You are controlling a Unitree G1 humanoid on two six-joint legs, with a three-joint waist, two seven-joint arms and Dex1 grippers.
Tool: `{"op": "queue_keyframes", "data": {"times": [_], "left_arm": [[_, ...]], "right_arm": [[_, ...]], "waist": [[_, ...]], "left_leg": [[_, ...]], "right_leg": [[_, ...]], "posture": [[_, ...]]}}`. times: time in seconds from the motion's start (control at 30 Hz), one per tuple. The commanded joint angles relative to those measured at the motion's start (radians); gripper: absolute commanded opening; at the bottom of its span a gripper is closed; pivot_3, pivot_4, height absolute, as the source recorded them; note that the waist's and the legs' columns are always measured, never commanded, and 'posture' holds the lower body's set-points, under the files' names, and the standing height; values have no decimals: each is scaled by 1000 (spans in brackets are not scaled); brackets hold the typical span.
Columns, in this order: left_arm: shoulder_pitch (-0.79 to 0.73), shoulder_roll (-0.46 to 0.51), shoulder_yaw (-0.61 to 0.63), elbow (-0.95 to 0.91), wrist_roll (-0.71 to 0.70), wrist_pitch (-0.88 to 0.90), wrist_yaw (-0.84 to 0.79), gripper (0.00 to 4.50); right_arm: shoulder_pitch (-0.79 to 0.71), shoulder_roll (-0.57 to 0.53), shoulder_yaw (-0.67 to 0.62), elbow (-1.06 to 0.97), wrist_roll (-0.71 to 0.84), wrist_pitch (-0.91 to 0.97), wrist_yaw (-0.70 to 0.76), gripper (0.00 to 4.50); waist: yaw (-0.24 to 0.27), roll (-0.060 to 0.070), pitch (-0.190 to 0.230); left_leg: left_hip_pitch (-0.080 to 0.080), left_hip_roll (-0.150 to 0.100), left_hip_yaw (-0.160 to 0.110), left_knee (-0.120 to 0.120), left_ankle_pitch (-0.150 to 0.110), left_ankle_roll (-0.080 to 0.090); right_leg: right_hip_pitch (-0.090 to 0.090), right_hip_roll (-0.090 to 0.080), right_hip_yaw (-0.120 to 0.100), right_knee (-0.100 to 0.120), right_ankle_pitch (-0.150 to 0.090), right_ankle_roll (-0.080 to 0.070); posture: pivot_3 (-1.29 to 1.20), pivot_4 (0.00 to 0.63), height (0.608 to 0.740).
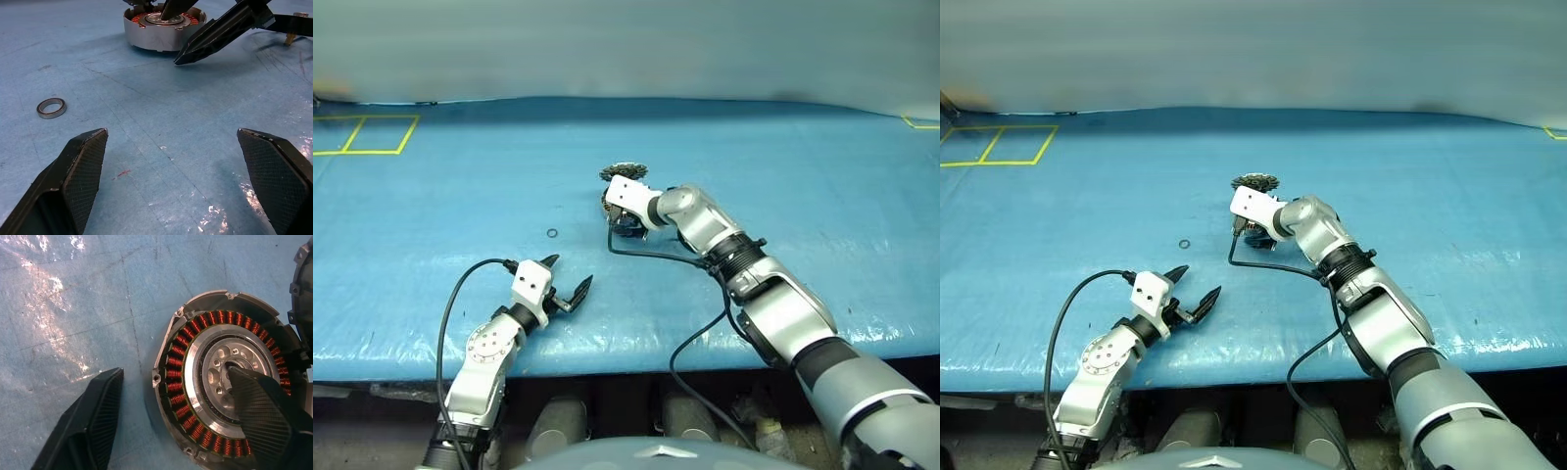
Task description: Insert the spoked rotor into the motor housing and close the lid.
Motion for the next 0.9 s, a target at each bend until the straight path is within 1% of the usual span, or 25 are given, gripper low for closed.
{"op": "queue_keyframes", "data": {"times": [0.03, 0.1, 0.13, 0.27, 0.33, 0.43, 0.57, 0.67, 0.8, 0.9], "left_arm": [[-2, -3, -7, -46, 8, -12, 5, 4500], [-1, -2, -5, -44, 7, -11, 7, 4500], [-1, -2, -3, -44, 7, -11, 8, 4500], [-5, 2, 1, -40, 7, -13, 7, 4500], [-6, 3, 4, -39, 5, -13, 7, 4500], [-4, 5, 5, -38, 4, -12, 7, 4500], [1, 7, 5, -38, -1, -7, 2, 4500], [4, 9, 5, -35, -4, -8, -2, 4500], [5, 11, 4, -31, -6, -10, -8, 4500], [4, 15, 2, -28, -4, -9, -12, 4500]], "right_arm": [[22, -2, 3, 10, -30, 19, 20, 2551], [42, -7, 7, -15, -43, 17, 21, 2000], [55, -11, 7, -38, -45, 22, 28, 1963], [122, -20, -1, -180, -34, 89, 62, 1869], [176, -22, -8, -295, -19, 167, 77, 1861], [273, -15, -24, -487, 5, 332, 75, 1859], [423, -3, -24, -745, 18, 555, 36, 1850], [520, 22, -28, -897, 28, 697, -16, 1850], [614, 48, -18, -1032, 33, 813, -89, 1848], [651, 72, -22, -1085, 38, 874, -149, 1848]], "waist": [[2, 0, -1], [1, 0, -2], [1, 0, -2], [2, 0, -3], [3, 0, -3], [6, 0, -5], [7, -1, -9], [8, -1, -13], [8, -3, -18], [8, -5, -22]], "left_leg": [[0, 0, 0, 0, 0, 0], [1, 0, 0, 0, 0, 0], [2, 0, 0, 0, 0, 0], [3, 0, 0, 0, 0, 0], [3, 0, 0, 0, 0, 0], [3, 0, 0, -2, 0, 0], [3, 0, 0, -5, 0, 0], [3, 0, 0, -6, 0, 0], [4, 0, 0, -5, -1, 0], [5, 0, 0, -5, -1, 0]], "right_leg": [[0, 0, 0, 0, 0, 0], [0, 0, 0, 0, 0, 0], [0, -1, 0, 0, 0, 0], [1, -1, 0, 0, 0, 0], [1, -1, 0, 0, 0, 0], [1, -1, 1, 0, 0, 0], [1, -2, 2, -1, 0, 0], [0, -2, 2, -2, 0, 0], [1, -2, 2, -3, 0, 0], [1, -1, 2, -2, 0, 0]], "posture": [[0, 150, 740], [0, 150, 740], [0, 150, 740], [0, 150, 740], [0, 150, 740], [0, 150, 740], [0, 150, 740], [0, 150, 740], [0, 150, 740], [0, 150, 740]]}}
